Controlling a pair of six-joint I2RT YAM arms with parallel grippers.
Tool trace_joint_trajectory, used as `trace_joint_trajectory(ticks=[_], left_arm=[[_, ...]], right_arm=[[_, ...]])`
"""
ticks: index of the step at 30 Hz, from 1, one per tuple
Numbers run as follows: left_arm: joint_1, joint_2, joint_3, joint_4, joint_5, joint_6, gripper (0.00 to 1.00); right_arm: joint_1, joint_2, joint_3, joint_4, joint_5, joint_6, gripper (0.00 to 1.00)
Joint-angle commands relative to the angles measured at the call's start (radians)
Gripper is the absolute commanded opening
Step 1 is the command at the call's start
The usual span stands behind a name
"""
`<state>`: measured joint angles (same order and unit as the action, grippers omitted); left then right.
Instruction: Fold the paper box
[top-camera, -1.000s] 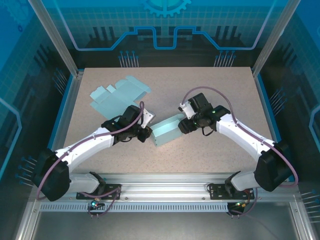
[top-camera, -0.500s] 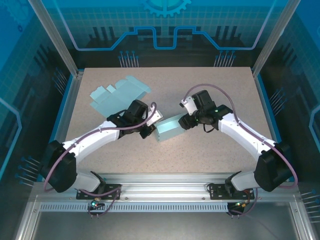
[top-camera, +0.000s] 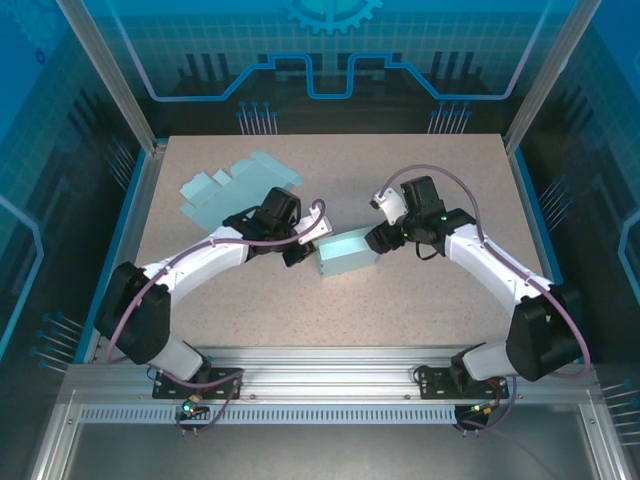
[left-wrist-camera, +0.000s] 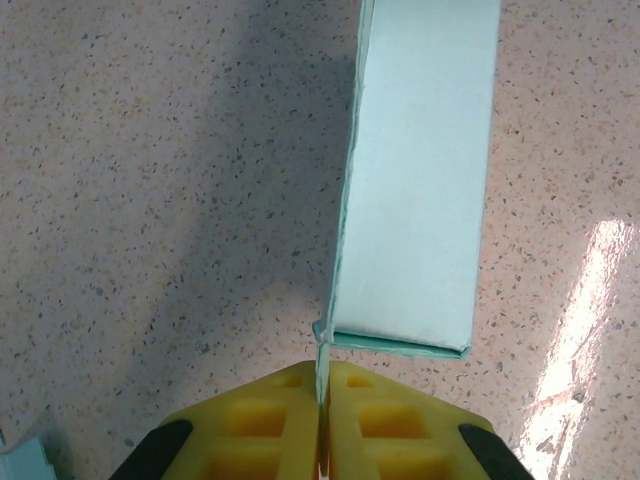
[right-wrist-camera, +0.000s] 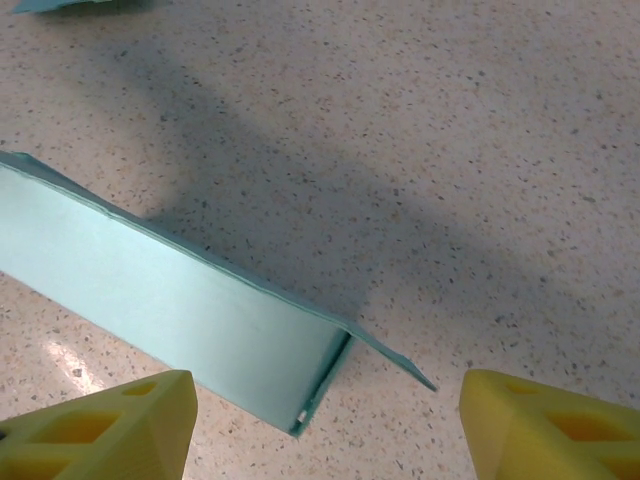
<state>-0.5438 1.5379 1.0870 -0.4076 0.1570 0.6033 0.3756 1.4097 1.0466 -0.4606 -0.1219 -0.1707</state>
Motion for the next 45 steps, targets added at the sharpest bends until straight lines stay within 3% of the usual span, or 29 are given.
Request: trace_joint_trajectory(ticks=[1,9,16,20,30,38,45], left_arm=[[0.011,0.027,0.051,-0.051,0.049,0.062,0.12],[0.015,0.047,0.074,-0.065,0.06,0.075,0.12],[0.016,0.059,0.091,-0.063,0.043,0.019,0.13],[0.016,0.058,0.11,-0.069,0.039,-0.073,0.19],[0.01,0.046,0.115,-0.062,0.006,-0.362,0.24],[-0.011,0.033,0.112,-0.102,-0.077,-0.404,0.3],[-0.029,0.042,0.122,-0.127,-0.154,-0.423,0.28]], right_arm=[[-0.026,0.042,0.029,0.012,-0.079,-0.053,0.7],[-0.045,0.084,0.035,0.011,-0.094,-0.055,0.64],[-0.044,0.088,0.038,-0.007,-0.131,-0.024,0.45],[-0.032,0.058,0.026,-0.021,-0.1,0.015,0.35],[0.032,0.002,-0.001,-0.055,0.018,0.099,0.24],[0.063,0.0,-0.009,-0.06,0.067,0.143,0.22],[0.087,0.018,-0.003,-0.065,0.107,0.175,0.13]])
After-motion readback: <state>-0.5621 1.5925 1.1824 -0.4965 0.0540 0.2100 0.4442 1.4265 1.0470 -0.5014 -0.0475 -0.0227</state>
